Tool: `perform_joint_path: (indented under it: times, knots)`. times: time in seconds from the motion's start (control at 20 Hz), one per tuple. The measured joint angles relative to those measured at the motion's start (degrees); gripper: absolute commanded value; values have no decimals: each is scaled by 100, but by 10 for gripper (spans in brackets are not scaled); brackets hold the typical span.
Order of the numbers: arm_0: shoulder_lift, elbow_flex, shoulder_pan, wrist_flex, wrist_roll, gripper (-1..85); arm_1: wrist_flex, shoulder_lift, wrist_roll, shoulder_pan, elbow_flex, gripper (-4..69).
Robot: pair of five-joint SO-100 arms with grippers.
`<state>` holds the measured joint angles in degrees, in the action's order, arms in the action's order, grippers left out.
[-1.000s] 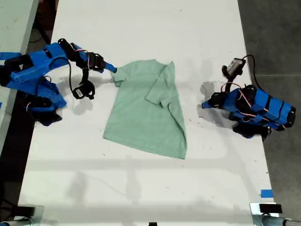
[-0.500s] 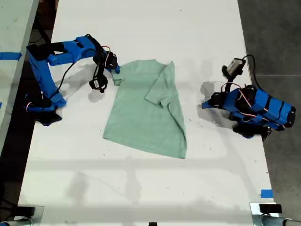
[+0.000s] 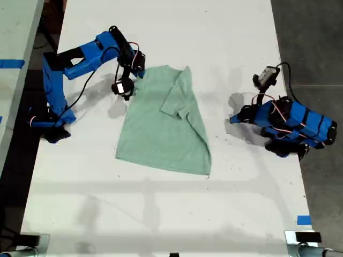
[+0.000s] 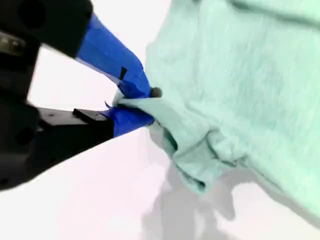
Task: Fold t shirt
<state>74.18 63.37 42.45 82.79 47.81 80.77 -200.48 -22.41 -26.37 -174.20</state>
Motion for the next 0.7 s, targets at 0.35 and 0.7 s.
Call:
perform_joint_path:
  times: [0.35,0.7]
  knots:
    - [0,-475,-1415,-545,185,131,0,0,-18,0,0,11]
    - [114,-475,-1775,-773,220,74,0,0,-35,0,0,11]
